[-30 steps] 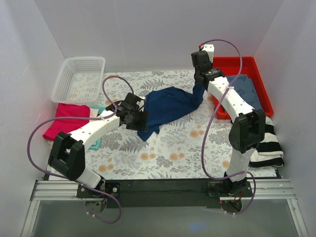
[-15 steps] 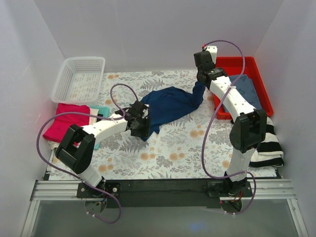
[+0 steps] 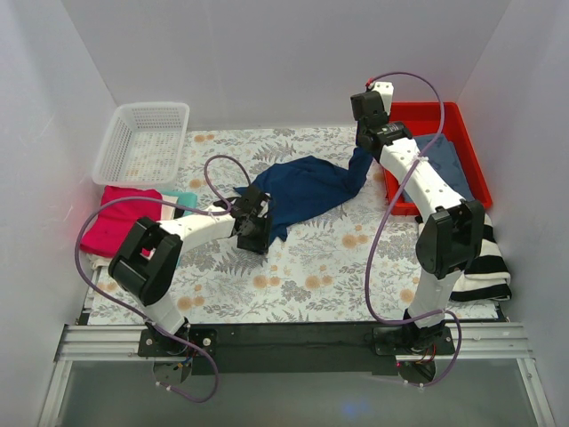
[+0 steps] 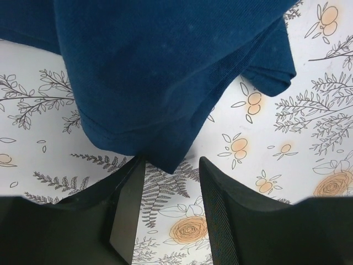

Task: Fold and stack the t-shirts
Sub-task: Flatten out the tshirt

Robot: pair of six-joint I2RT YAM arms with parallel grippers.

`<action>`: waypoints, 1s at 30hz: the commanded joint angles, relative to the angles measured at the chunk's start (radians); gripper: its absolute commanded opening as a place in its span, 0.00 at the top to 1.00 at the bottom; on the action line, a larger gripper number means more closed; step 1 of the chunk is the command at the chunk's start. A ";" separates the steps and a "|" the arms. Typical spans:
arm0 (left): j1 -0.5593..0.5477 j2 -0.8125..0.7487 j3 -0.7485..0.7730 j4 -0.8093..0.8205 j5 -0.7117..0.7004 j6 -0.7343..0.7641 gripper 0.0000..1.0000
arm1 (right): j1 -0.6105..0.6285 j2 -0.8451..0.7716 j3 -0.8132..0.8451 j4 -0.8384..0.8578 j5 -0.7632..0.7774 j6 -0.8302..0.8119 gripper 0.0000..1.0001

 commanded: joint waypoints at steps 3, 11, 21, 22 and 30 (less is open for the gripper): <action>-0.007 0.043 0.007 0.033 -0.074 -0.004 0.57 | -0.004 -0.057 -0.017 0.002 -0.005 0.007 0.99; -0.008 0.137 0.057 -0.009 -0.126 -0.013 0.59 | -0.004 -0.066 -0.028 0.004 0.006 0.002 0.99; -0.016 0.187 0.106 -0.085 -0.186 -0.028 1.00 | -0.007 -0.066 -0.032 0.004 0.009 0.004 0.99; -0.016 0.184 0.115 -0.089 -0.189 -0.028 1.00 | -0.007 -0.065 -0.031 0.002 0.007 0.005 0.99; 0.001 0.117 0.373 -0.218 -0.379 -0.004 1.00 | -0.007 -0.057 0.081 -0.033 0.042 -0.047 0.99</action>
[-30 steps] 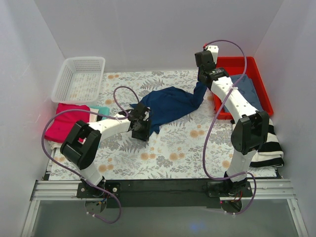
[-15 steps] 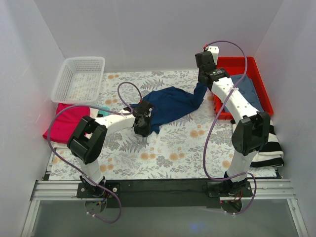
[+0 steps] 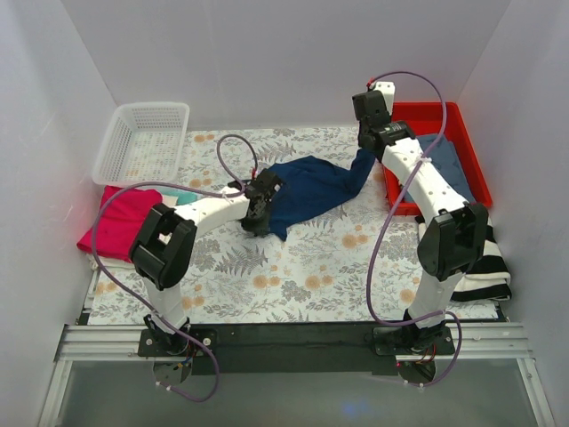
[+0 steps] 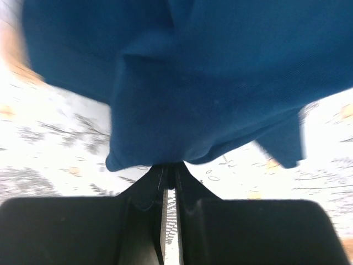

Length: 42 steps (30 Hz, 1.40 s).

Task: Fold and stack the t-shirts
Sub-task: Flatten out the tshirt

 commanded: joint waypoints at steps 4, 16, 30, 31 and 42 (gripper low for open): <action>0.122 -0.014 0.451 -0.144 -0.192 0.040 1.00 | -0.006 -0.050 0.213 -0.004 0.089 -0.106 0.99; 0.325 -0.021 0.936 0.012 -0.346 0.106 1.00 | -0.011 -0.161 0.367 0.062 0.173 -0.163 0.99; 0.343 -0.138 1.071 0.050 -0.297 0.050 1.00 | 0.020 -0.336 0.491 0.226 -0.012 -0.321 0.99; 0.342 -0.152 1.057 0.051 -0.290 0.047 1.00 | 0.027 -0.340 0.509 0.240 -0.026 -0.332 0.99; 0.340 -0.469 0.802 0.171 -0.179 0.046 1.00 | 0.052 -0.562 0.434 0.374 -0.282 -0.307 0.99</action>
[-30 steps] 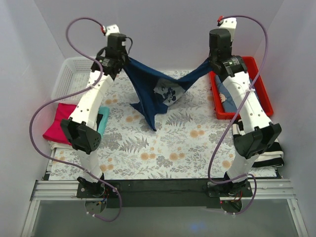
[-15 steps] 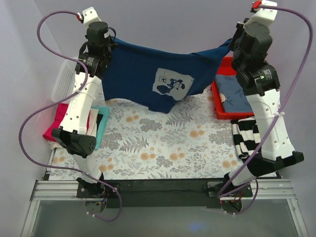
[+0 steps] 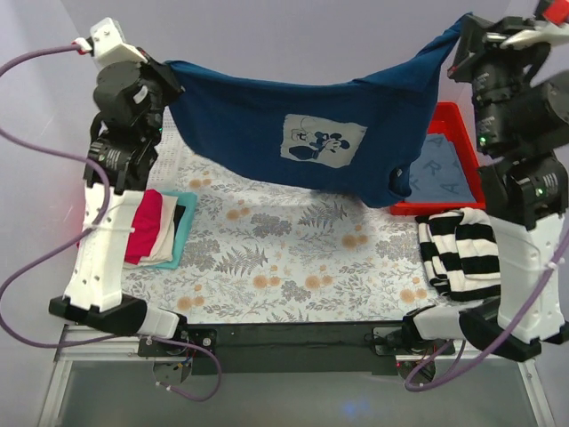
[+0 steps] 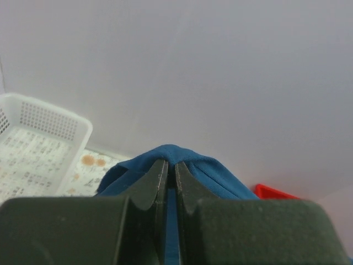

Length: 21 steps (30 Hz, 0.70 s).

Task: Fold and stack the t-shirts
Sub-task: Flatten out the tshirt

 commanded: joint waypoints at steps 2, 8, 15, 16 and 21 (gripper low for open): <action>0.001 -0.123 -0.012 0.071 0.073 0.005 1.00 | 0.002 -0.131 -0.064 0.173 -0.129 0.010 0.99; 0.001 -0.131 -0.032 0.084 0.070 0.031 1.00 | 0.002 -0.113 -0.075 0.202 -0.116 -0.013 0.99; 0.001 0.016 -0.012 0.217 0.008 0.044 1.00 | 0.001 0.154 0.028 0.204 -0.016 -0.106 0.99; 0.001 0.034 -0.008 0.237 -0.013 0.046 1.00 | 0.001 0.174 0.033 0.218 -0.002 -0.122 0.99; 0.001 0.146 0.072 0.309 -0.010 0.057 1.00 | 0.001 0.271 0.087 0.313 0.038 -0.191 0.99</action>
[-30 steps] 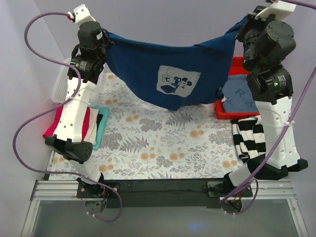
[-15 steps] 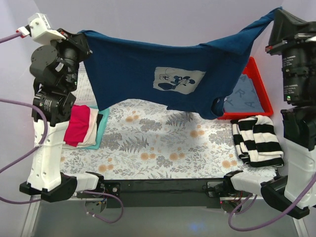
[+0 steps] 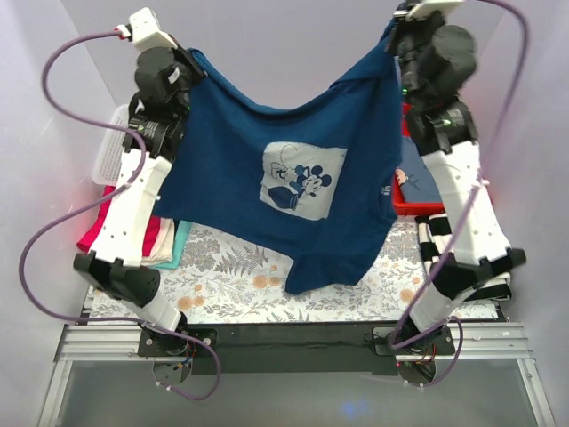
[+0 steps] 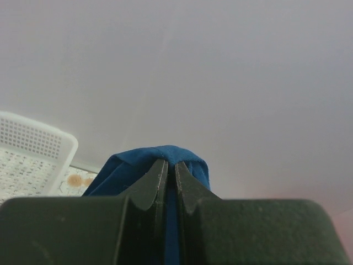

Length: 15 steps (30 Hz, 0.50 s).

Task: Fold and stack the t-shirts
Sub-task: Flatten out the tshirt

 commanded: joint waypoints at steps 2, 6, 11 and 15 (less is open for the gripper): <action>0.002 0.030 0.092 0.095 -0.028 0.028 1.00 | 0.000 0.003 0.058 0.115 0.050 -0.083 0.99; 0.002 0.030 0.113 0.101 -0.024 0.043 1.00 | 0.000 -0.012 0.072 0.172 0.026 -0.092 0.99; 0.002 -0.029 0.135 0.084 -0.017 0.058 1.00 | 0.000 -0.093 0.028 0.192 -0.025 -0.087 0.99; 0.002 -0.111 0.098 0.064 0.006 0.049 1.00 | 0.000 -0.222 -0.058 0.195 -0.057 -0.066 0.99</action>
